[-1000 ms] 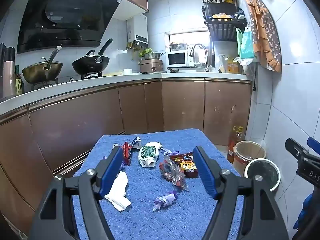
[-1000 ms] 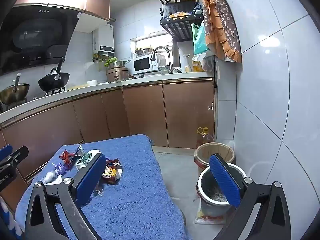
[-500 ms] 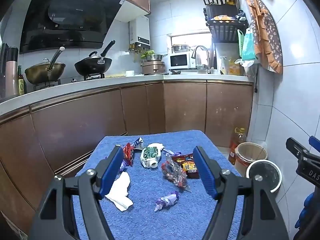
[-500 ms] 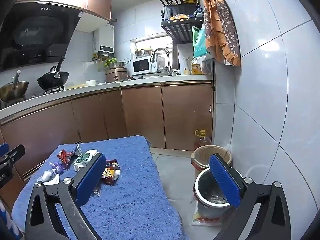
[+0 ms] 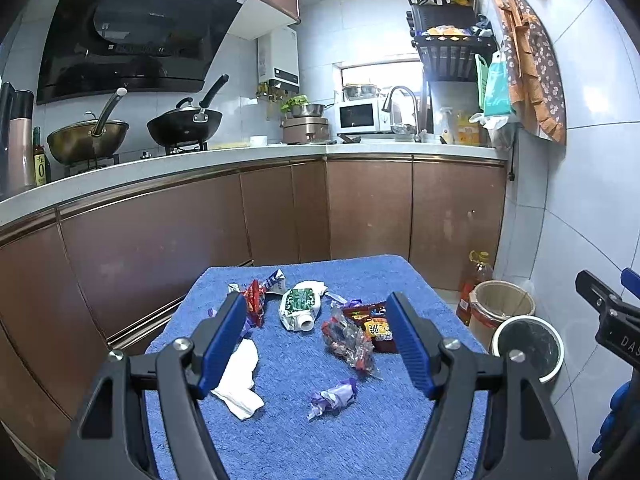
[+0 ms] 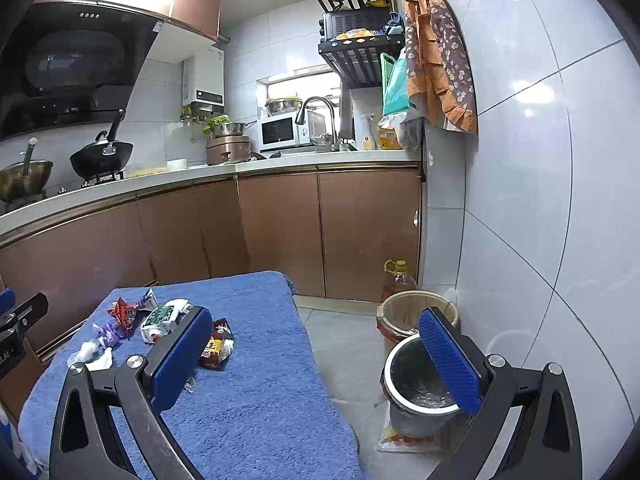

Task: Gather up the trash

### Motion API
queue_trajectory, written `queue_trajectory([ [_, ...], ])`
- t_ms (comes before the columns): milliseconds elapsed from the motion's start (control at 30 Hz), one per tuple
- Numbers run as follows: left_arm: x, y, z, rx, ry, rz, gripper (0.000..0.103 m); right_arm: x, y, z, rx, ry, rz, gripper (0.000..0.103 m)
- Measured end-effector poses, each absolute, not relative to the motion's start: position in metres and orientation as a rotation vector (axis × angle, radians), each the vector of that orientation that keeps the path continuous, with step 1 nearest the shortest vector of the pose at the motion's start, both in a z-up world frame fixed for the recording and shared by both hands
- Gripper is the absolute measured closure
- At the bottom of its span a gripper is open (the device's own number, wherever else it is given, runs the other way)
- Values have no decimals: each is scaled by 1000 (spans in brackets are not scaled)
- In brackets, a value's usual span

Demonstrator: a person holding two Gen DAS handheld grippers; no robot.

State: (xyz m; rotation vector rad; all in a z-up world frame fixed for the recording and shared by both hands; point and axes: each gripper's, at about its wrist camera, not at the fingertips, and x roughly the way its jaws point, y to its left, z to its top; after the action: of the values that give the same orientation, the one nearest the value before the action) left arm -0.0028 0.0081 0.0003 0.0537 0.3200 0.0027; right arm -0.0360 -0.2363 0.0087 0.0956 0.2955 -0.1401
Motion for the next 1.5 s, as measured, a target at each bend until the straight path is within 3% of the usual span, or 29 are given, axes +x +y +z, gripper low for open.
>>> queue_trajectory([
  [1500,-11,1,1,93,269,23,32,-45,-237,8,142,238,-66,0],
])
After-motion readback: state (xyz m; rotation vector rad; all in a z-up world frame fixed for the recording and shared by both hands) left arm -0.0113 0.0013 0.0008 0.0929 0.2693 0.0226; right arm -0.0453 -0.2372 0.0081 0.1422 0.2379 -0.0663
